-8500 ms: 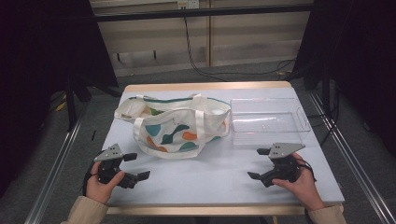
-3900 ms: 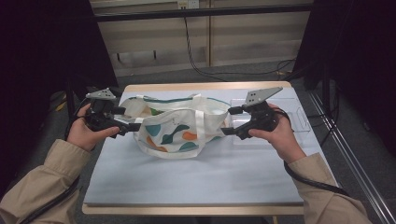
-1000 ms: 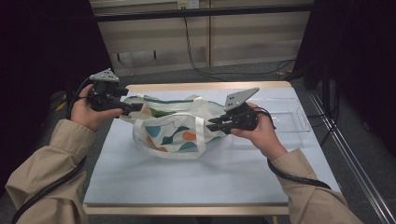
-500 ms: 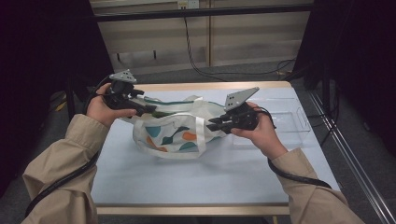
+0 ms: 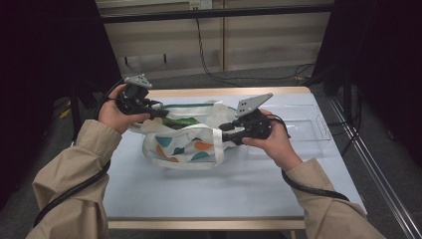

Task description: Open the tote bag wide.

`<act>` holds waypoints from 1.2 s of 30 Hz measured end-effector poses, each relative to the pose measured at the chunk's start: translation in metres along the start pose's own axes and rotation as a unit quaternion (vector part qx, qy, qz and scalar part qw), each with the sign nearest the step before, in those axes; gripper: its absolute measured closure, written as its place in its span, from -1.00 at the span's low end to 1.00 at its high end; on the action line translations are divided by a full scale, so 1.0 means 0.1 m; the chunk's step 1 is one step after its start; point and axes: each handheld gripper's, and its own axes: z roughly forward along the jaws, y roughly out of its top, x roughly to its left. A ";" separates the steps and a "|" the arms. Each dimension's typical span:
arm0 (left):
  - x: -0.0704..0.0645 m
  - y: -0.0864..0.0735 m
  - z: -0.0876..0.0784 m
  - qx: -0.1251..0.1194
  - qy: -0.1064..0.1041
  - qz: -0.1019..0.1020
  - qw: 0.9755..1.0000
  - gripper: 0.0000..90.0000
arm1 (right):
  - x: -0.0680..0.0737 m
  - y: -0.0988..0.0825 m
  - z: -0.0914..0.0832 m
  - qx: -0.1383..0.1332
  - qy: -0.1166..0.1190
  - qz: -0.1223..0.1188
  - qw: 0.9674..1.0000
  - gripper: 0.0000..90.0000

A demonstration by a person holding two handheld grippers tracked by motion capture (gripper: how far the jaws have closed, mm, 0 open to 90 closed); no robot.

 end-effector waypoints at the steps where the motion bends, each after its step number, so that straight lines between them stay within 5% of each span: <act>1: 0.00 0.01 0.00 0.000 -0.001 -0.003 1.000 0.33 | 0.01 0.01 0.02 0.001 0.000 -0.003 1.000 0.33; 5: 0.01 0.03 0.01 -0.004 -0.004 -0.034 0.999 0.38 | 0.01 0.03 0.07 0.001 0.003 -0.002 1.000 0.45; 8: 0.04 0.03 0.01 -0.011 -0.007 -0.051 0.999 0.46 | 0.01 0.01 0.09 0.000 0.015 0.003 1.000 0.78; 14: 0.13 0.04 0.02 -0.022 -0.007 -0.091 0.996 0.61 | 0.07 -0.02 0.12 0.018 0.043 -0.005 0.999 0.82; 21: 0.21 0.08 0.05 -0.027 -0.004 -0.115 0.993 0.64 | 0.10 -0.07 0.11 0.023 0.056 -0.006 0.998 0.82; 36: 0.32 0.13 0.11 -0.024 0.013 -0.135 0.990 0.66 | 0.19 -0.20 0.13 0.035 0.072 -0.015 0.997 0.83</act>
